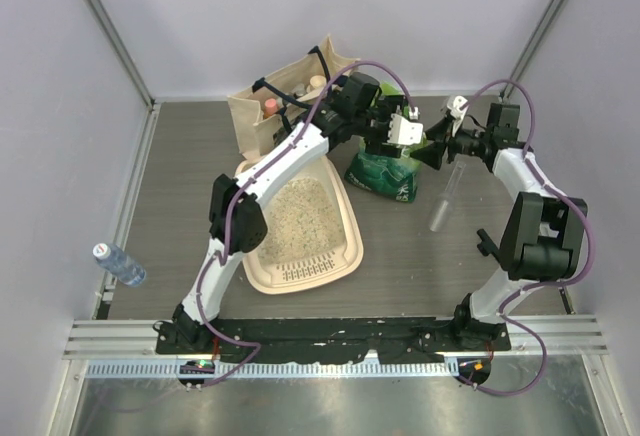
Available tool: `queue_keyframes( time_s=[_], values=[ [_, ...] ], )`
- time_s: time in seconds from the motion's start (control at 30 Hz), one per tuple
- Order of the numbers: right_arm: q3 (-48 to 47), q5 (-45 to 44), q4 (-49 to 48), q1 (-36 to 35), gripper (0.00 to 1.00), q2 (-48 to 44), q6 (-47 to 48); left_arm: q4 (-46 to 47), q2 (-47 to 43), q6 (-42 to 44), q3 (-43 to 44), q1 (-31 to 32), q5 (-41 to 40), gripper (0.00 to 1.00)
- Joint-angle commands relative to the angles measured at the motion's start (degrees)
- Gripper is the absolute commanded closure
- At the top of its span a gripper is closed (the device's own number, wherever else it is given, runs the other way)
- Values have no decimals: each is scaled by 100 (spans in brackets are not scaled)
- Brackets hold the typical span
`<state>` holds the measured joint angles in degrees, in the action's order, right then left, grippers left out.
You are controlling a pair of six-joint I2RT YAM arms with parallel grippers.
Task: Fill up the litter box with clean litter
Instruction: Close the cat litter bag at the center of the board.
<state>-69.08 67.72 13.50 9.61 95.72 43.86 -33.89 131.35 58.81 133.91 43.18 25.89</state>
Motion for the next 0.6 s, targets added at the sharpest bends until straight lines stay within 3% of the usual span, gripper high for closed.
queue_keyframes(
  time_s=[0.0,0.17,0.27,0.4,0.47,0.57],
  values=[
    [167,-119,-1297,-90,36,-133,-1002,172,110,-124,276,33,-5,13],
    [210,-294,-1192,-90,51,-247,-1037,207,198,-115,373,41,74,13],
    [263,-286,-1200,-99,71,-352,-1386,207,224,-97,373,42,196,13],
    [693,-522,-1726,-99,77,-642,-2170,216,268,-54,399,42,390,13],
    [957,-497,-1675,-99,83,-870,-2267,207,295,-62,426,24,530,13],
    [1046,-410,-1649,-99,85,-906,-2732,216,295,-45,435,6,750,14]
  ],
)
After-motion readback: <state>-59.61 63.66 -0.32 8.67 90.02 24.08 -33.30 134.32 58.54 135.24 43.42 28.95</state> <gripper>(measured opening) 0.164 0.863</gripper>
